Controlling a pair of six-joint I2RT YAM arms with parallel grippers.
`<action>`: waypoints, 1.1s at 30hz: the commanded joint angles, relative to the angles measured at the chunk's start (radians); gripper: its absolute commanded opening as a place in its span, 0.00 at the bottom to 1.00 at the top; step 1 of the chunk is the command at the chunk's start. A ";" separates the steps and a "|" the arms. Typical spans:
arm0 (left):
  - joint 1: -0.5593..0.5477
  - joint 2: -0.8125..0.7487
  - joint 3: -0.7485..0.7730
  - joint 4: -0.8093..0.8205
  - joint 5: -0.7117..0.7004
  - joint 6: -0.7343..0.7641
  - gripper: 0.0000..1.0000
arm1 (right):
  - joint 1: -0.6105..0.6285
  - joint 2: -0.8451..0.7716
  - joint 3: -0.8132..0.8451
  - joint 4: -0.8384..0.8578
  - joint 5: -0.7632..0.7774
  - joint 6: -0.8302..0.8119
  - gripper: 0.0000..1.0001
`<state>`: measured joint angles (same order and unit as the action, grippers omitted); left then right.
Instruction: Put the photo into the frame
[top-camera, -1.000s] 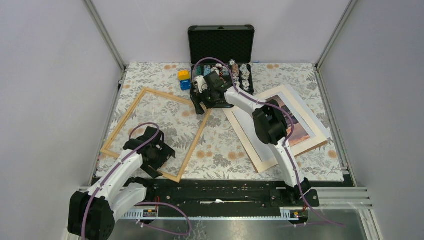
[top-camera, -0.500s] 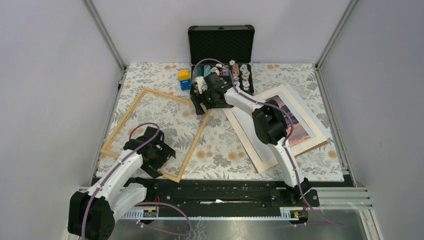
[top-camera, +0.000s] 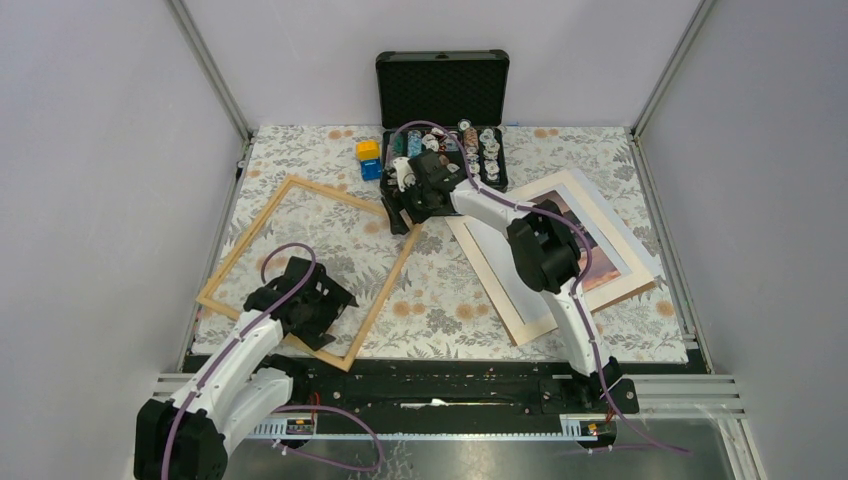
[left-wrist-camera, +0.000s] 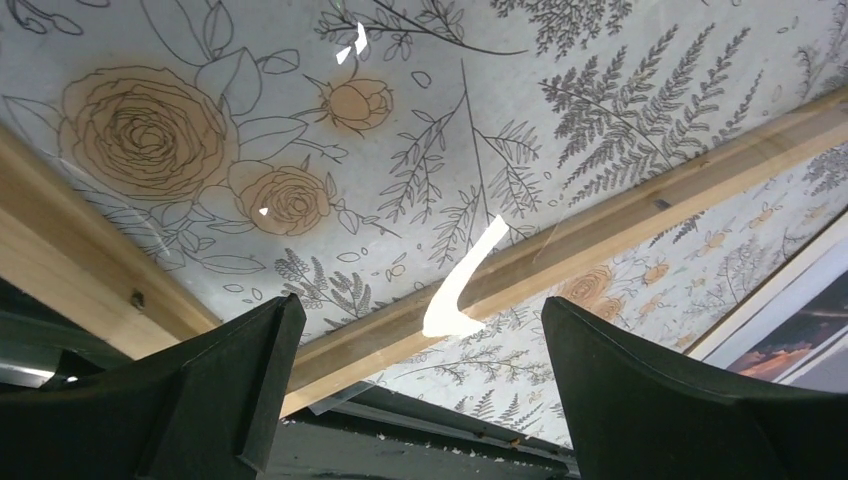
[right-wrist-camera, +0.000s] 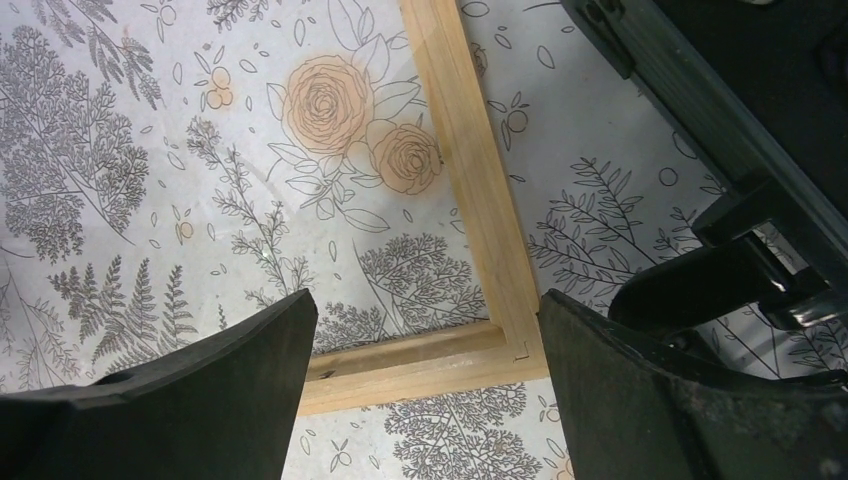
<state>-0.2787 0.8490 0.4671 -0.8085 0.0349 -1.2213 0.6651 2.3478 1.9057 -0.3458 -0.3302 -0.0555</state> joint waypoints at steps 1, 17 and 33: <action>-0.003 -0.023 -0.011 0.055 0.025 -0.009 0.98 | 0.033 -0.077 0.003 0.004 0.000 0.014 0.89; -0.003 -0.023 -0.017 0.099 0.053 -0.002 0.98 | 0.072 -0.130 -0.051 -0.002 0.083 0.013 0.90; -0.004 0.029 0.175 -0.237 -0.089 -0.012 0.99 | 0.064 -0.122 -0.049 0.000 0.147 0.072 0.93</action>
<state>-0.2794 0.8478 0.5579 -0.9154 -0.0013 -1.2137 0.7273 2.2826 1.8526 -0.3538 -0.2153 -0.0338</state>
